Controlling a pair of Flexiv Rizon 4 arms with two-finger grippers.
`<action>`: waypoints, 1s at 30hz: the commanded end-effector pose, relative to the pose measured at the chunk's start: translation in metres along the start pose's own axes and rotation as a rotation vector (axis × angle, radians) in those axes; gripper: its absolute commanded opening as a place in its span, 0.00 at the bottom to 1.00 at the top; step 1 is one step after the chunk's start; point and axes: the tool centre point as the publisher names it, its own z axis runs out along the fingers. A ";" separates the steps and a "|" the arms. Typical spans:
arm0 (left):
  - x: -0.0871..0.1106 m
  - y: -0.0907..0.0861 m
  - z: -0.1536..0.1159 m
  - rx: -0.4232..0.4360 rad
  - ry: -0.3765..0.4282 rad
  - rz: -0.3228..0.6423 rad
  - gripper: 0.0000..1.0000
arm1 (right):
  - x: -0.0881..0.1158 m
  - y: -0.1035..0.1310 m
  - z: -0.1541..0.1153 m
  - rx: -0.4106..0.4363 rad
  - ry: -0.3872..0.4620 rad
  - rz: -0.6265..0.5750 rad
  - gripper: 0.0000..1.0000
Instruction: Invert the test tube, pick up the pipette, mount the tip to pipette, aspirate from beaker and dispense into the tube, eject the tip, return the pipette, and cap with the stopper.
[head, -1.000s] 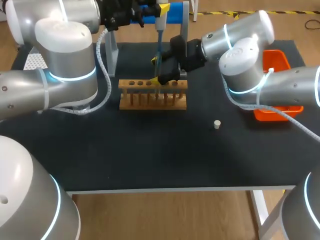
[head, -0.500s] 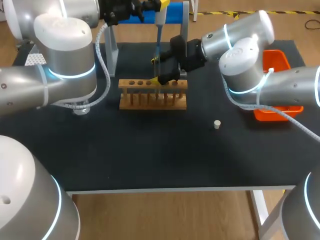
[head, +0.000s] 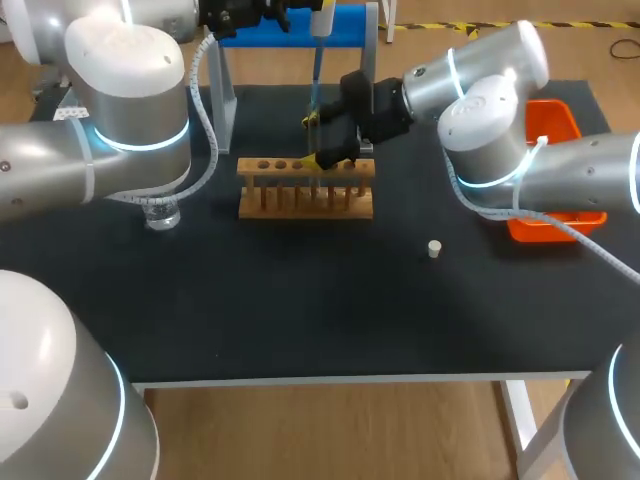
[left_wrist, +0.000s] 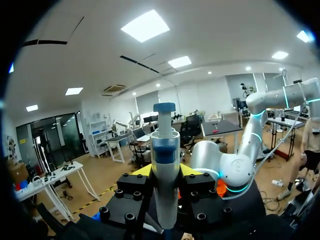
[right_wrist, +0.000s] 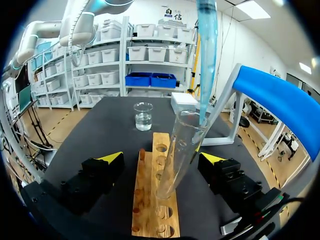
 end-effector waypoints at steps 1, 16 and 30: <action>0.000 -0.007 -0.002 -0.009 -0.001 0.005 0.00 | -0.001 0.000 -0.001 0.003 0.004 0.001 1.00; 0.006 -0.033 -0.018 0.001 -0.012 0.054 0.00 | -0.001 0.000 -0.001 0.003 0.004 0.001 1.00; 0.010 -0.026 -0.072 -0.028 -0.100 0.043 0.00 | -0.001 0.000 -0.001 0.003 0.004 0.001 1.00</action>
